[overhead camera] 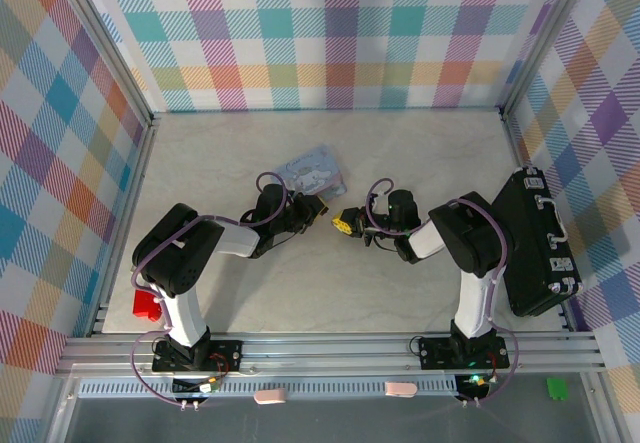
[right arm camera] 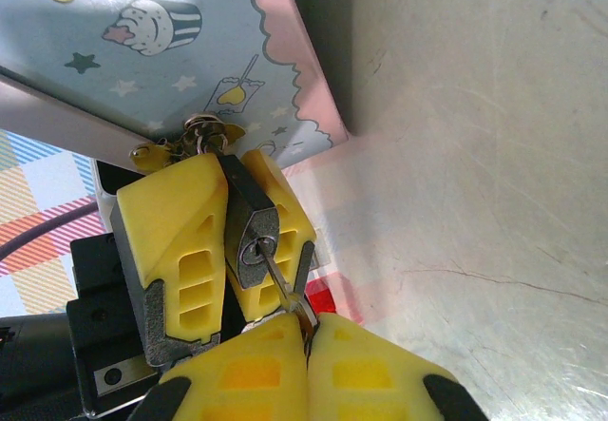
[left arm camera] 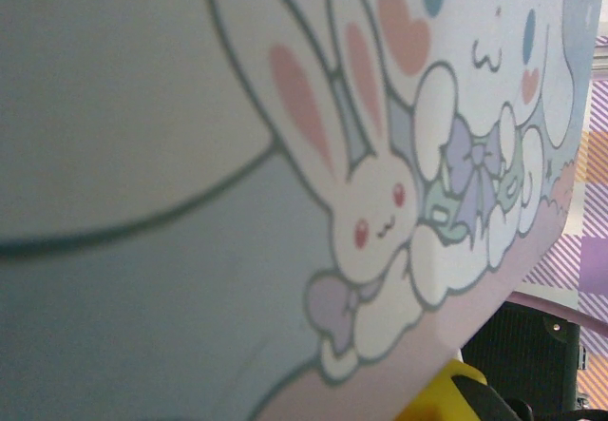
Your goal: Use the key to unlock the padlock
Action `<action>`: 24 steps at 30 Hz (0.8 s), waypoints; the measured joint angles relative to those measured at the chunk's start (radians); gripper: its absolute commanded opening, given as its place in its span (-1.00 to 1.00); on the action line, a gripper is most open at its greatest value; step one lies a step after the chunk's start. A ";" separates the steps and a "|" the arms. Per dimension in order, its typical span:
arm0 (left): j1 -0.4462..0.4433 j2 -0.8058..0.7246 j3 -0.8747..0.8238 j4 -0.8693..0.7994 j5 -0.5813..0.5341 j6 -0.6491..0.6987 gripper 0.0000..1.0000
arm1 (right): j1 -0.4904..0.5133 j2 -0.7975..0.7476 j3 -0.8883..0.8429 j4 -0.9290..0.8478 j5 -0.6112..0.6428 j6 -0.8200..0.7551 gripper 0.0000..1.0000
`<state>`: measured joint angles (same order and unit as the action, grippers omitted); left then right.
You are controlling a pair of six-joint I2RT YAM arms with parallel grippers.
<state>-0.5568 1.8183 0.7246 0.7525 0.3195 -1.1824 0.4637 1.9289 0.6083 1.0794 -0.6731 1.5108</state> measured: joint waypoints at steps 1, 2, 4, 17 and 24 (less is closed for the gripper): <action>0.000 0.000 0.000 0.000 0.000 0.000 -0.85 | 0.000 0.000 0.000 -0.001 0.000 0.000 -1.00; 0.000 0.000 0.000 0.000 0.000 0.000 -0.86 | 0.000 -0.001 0.000 -0.003 0.000 -0.001 -1.00; 0.000 0.000 0.001 0.000 -0.001 -0.002 -0.87 | 0.000 -0.002 0.000 -0.004 0.000 -0.003 -1.00; -0.005 0.000 -0.001 0.003 -0.027 -0.009 -0.92 | 0.000 -0.014 0.024 -0.071 0.002 -0.049 -1.00; -0.013 0.000 -0.001 0.011 -0.053 -0.027 -0.95 | 0.001 -0.038 0.041 -0.135 0.014 -0.107 -1.00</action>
<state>-0.5694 1.8183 0.7235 0.7635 0.2665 -1.2098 0.4644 1.8912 0.6495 0.9447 -0.6590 1.4036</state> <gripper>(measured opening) 0.149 0.050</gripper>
